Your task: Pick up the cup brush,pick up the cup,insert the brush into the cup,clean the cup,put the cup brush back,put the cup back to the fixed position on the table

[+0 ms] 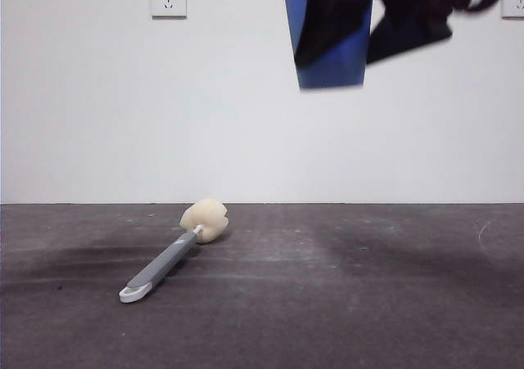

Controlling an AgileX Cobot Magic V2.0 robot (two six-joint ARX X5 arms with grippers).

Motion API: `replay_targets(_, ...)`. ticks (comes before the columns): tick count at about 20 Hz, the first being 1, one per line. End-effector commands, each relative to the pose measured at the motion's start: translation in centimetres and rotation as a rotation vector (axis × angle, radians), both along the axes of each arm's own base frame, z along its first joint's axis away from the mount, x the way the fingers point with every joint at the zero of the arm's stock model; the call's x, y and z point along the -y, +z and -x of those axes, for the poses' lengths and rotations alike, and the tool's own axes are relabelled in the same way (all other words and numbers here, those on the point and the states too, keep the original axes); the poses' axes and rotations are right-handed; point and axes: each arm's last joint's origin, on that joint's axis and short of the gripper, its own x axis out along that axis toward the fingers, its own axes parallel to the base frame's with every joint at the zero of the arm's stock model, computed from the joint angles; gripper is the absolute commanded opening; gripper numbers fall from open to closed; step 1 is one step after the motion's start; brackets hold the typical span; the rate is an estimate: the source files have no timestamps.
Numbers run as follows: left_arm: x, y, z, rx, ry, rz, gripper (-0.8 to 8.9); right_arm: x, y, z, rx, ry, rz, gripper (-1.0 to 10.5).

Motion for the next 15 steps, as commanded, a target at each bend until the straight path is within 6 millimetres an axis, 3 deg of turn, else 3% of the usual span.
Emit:
replay_targets(1,-1.4,0.3,1.9,0.04,-0.004,0.01,4.4,0.2,-2.8,-0.9,-0.039,0.003,0.026,-0.1)
replay_targets(5,-2.7,0.0,3.7,0.019,-0.006,-0.003,4.4,0.9,-6.5,-2.5,-0.069,-0.018,0.008,-0.1)
replay_targets(12,-2.7,-0.2,3.8,-0.002,-0.031,-0.002,4.4,1.5,-11.8,-6.3,-0.171,-0.028,0.017,-0.1)
replay_targets(15,-2.7,-0.2,3.8,-0.001,-0.031,-0.003,4.39,2.2,-12.9,-7.3,-0.178,-0.039,0.007,-0.1)
